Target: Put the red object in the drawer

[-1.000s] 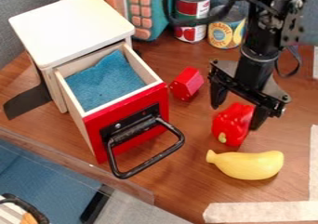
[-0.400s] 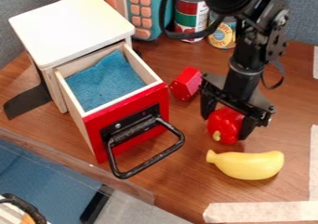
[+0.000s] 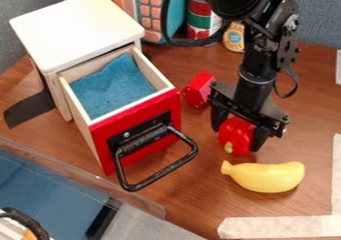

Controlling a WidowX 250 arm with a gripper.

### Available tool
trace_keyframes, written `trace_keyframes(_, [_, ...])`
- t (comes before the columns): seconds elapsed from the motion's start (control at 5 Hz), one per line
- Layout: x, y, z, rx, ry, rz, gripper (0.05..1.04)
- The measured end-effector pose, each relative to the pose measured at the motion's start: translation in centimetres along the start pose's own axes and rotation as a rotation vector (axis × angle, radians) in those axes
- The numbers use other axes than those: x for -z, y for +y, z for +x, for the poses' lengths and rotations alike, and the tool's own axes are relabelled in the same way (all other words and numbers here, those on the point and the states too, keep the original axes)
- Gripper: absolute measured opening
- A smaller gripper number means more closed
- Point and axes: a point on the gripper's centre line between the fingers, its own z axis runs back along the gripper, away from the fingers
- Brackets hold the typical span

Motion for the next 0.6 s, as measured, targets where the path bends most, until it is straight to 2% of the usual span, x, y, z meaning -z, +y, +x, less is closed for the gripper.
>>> trace_keyframes(0.2, [-2.3,-0.4,-0.2,-0.005,-0.041,-0.029,0.883])
trace_keyframes(0.6, [-9.6,-0.9,-2.2,-0.001,-0.178,-0.102,0.883])
